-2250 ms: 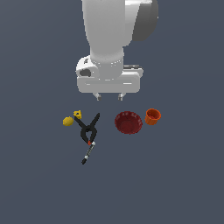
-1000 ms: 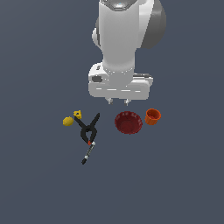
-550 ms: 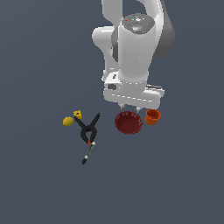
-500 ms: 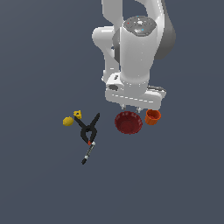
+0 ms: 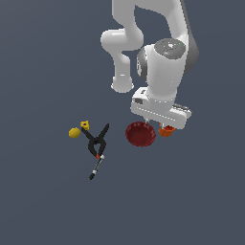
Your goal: Pick up a designated object from a clutter of objects.
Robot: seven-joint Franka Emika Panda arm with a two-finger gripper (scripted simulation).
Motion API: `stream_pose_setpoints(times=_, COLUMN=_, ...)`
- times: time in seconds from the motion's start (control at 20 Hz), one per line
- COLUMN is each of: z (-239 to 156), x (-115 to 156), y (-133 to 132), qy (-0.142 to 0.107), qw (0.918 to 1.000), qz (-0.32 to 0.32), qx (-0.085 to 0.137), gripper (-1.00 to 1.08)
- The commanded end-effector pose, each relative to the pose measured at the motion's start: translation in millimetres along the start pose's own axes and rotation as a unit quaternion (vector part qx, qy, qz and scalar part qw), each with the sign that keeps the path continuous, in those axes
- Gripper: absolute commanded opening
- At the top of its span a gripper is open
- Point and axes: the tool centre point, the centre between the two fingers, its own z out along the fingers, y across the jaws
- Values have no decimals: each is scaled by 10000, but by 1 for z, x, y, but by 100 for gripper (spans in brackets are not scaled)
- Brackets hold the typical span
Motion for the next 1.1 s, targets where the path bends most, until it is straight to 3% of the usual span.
stream_pose_setpoints(times=0.0, z=11, x=-9, y=-9, qy=0, qw=9997, qz=261, qx=19, gripper=28)
stream_pose_setpoints(times=0.5, z=53, x=-45, y=-37, qy=20, qw=9917, qz=1283, qx=64, gripper=28)
stream_pose_setpoints(times=1.05, z=94, x=-85, y=-58, qy=91, qw=9715, qz=2367, qx=98, gripper=28)
